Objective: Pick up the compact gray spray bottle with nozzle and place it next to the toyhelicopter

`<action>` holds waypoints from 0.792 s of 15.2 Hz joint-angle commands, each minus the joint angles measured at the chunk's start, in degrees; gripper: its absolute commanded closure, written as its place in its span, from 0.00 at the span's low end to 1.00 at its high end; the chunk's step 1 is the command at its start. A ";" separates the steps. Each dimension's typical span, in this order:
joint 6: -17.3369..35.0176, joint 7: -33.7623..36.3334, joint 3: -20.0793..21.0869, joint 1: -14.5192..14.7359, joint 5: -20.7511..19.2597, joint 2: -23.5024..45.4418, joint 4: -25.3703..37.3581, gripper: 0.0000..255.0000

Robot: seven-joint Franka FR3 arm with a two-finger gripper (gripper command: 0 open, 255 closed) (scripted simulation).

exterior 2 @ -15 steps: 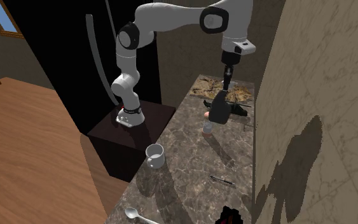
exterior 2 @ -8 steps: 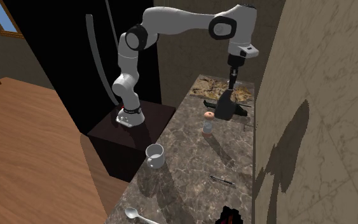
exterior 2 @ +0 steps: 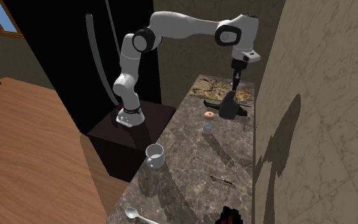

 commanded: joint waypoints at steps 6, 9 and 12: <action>5.72 0.06 0.07 0.25 -0.05 -0.43 -6.10 1.00; 8.02 0.05 0.10 0.32 -0.03 -0.41 -8.38 1.00; 10.27 0.02 0.13 0.37 0.01 -0.26 -10.48 1.00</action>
